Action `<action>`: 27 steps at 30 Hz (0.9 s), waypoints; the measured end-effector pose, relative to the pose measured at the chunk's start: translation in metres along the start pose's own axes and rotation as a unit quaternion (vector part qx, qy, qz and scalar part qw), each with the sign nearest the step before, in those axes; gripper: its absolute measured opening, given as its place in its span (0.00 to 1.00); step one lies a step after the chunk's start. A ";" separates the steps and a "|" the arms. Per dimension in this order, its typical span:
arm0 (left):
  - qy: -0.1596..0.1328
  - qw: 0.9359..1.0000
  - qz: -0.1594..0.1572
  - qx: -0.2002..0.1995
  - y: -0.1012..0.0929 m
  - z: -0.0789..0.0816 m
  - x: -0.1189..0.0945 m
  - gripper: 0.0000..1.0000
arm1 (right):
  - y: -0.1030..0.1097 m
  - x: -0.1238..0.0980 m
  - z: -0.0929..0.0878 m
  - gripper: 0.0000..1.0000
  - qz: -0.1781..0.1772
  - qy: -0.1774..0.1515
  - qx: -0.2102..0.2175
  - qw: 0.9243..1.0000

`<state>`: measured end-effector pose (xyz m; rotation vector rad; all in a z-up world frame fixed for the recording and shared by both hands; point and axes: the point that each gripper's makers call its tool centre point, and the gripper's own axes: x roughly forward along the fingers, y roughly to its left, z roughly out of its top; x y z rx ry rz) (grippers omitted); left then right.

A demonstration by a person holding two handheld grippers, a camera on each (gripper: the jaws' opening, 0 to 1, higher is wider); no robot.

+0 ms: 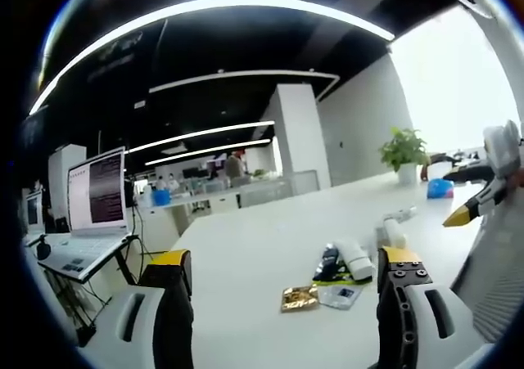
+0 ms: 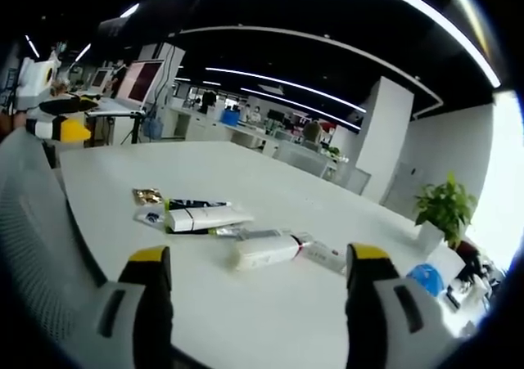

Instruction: Arrange the skincare products in the storage area until every visible bottle or jar stands upright without overlapping.

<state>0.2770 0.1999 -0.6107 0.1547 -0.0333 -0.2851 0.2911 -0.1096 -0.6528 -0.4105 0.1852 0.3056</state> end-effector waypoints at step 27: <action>0.004 1.000 -0.013 0.006 -0.007 0.002 -0.003 0.97 | -0.024 -0.007 0.052 1.00 0.051 -0.006 -0.090 0.995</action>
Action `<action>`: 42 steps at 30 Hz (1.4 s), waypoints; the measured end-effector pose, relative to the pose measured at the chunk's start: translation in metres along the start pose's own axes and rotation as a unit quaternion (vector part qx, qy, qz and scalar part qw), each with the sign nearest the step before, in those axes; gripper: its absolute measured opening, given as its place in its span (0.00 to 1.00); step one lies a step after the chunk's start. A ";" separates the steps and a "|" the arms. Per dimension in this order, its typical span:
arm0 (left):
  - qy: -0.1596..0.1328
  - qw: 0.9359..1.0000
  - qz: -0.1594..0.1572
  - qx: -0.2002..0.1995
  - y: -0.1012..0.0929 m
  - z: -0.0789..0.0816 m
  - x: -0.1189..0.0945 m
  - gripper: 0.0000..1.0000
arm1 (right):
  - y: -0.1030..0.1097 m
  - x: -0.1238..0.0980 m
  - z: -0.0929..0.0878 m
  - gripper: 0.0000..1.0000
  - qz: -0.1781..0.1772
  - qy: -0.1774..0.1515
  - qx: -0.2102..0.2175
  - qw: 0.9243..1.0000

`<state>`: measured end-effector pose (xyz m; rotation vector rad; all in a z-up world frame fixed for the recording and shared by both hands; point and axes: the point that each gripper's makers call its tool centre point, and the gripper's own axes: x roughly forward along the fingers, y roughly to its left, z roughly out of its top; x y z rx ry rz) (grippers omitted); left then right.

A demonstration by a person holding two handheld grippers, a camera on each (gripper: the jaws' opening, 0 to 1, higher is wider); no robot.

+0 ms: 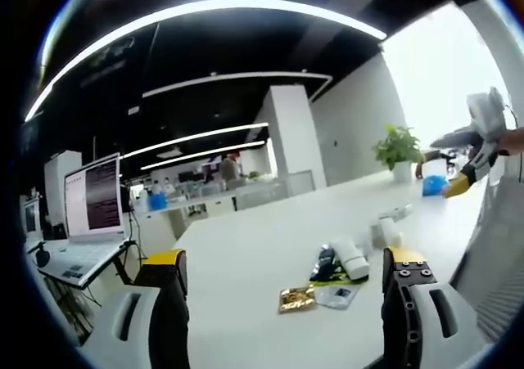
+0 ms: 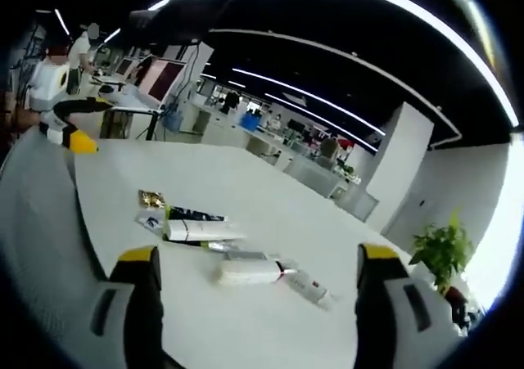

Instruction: Arrange the skincare products in the storage area until every visible bottle or jar stands upright without overlapping.

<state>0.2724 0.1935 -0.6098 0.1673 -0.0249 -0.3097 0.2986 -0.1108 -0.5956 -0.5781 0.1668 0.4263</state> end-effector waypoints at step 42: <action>0.013 0.999 0.007 -0.029 0.005 -0.009 0.002 0.97 | -0.016 0.085 -0.058 0.59 0.286 0.196 -0.214 0.913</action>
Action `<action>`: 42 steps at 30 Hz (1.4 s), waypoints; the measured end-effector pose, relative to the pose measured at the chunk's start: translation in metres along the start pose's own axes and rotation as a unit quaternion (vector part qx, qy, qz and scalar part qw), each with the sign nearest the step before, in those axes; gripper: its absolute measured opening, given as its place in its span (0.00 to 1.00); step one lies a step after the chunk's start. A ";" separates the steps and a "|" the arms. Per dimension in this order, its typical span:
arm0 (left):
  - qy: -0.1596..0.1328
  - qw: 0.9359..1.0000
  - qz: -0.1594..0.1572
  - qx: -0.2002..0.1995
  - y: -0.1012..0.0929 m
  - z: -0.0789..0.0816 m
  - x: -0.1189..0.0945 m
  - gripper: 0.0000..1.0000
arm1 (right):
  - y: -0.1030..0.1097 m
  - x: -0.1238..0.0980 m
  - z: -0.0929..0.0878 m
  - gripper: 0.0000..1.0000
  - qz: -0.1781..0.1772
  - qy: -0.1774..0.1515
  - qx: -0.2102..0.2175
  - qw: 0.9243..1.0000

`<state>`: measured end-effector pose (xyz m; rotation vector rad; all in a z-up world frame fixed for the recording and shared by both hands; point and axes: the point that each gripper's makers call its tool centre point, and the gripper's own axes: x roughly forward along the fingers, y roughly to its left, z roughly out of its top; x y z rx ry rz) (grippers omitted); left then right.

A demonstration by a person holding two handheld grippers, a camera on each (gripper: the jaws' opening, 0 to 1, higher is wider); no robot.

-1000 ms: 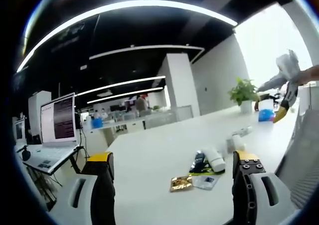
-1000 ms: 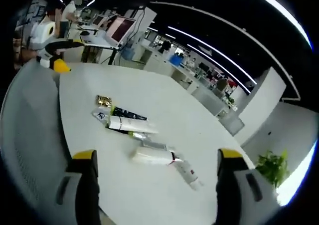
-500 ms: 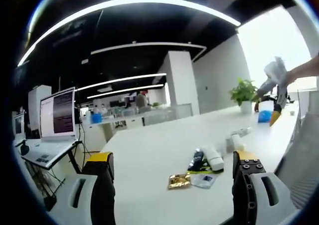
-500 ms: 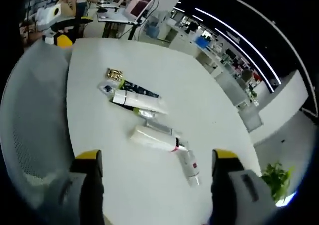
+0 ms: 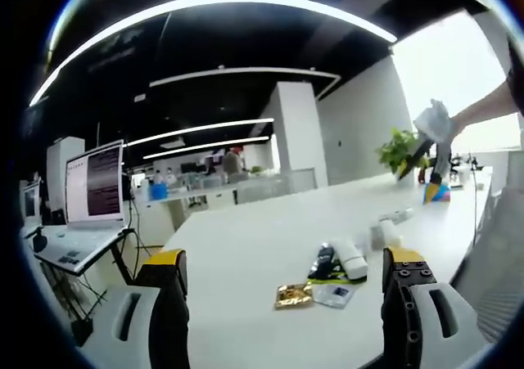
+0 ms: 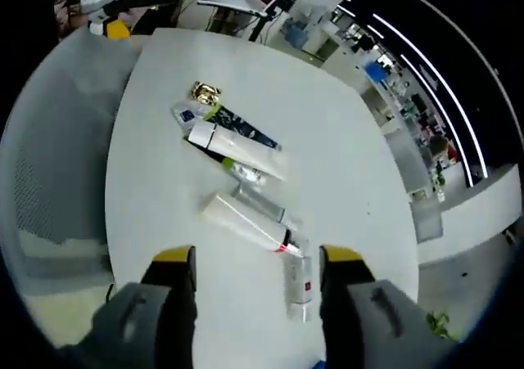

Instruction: Arrange the skincare products in the storage area until every visible bottle or jar stands upright without overlapping.

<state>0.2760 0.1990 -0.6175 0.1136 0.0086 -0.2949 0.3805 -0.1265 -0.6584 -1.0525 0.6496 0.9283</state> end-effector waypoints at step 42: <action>0.034 0.999 -0.001 -0.007 0.002 -0.014 0.003 0.94 | -0.031 0.126 -0.051 0.33 0.218 0.122 -0.245 0.937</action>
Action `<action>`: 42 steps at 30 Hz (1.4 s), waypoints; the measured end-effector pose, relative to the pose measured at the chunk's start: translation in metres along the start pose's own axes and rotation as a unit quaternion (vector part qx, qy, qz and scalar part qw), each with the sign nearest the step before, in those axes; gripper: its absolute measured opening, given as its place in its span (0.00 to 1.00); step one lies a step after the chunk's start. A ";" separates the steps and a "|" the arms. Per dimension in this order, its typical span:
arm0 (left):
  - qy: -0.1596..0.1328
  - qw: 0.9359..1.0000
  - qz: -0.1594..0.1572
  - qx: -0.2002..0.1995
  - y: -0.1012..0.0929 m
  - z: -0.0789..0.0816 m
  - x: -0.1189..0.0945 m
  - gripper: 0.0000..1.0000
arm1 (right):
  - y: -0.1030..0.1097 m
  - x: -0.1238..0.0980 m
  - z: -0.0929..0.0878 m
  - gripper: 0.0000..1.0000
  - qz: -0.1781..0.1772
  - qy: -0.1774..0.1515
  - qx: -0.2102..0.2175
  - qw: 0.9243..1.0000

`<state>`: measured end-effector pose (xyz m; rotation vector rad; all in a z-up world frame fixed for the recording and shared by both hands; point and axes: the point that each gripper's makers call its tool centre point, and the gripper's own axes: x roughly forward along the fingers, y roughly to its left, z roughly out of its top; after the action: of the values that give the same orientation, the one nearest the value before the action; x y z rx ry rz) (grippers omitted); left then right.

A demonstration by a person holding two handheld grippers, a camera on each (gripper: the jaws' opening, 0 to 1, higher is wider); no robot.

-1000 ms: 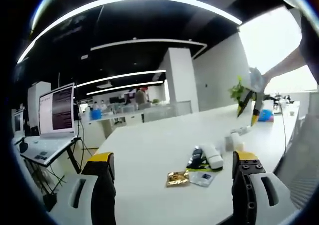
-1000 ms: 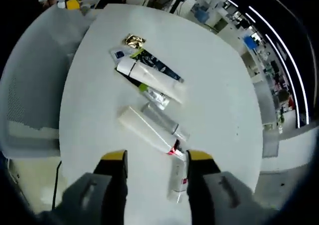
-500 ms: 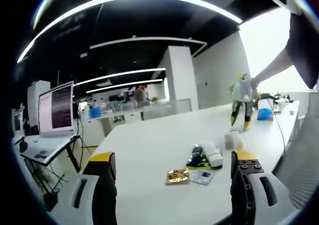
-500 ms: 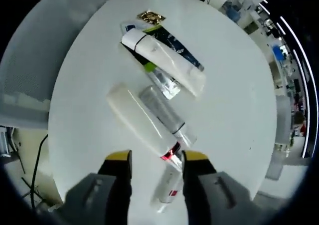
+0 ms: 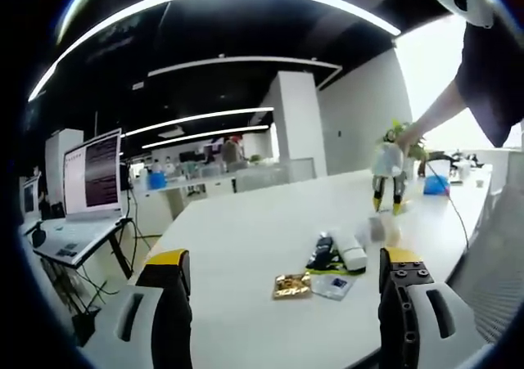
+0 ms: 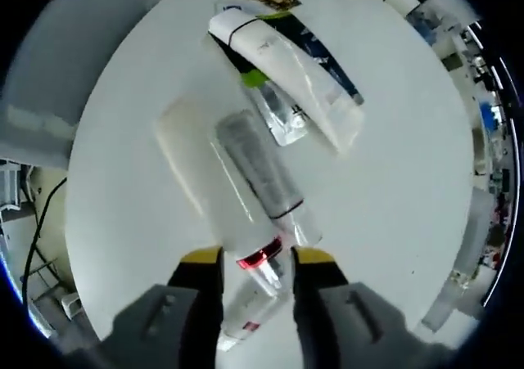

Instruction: Arrange the skincare products in the storage area until every visible bottle or jar stands upright without overlapping.

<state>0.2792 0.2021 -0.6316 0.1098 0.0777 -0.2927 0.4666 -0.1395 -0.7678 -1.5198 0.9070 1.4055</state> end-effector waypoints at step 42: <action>0.097 0.989 -0.089 0.063 -0.030 -0.018 0.006 0.96 | 0.006 0.020 -0.002 0.33 0.052 -0.019 -0.107 0.993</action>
<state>0.2752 0.1744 -0.6527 0.2576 0.2624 -0.4660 0.4639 -0.1427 -0.7882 -1.6161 0.8435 1.6447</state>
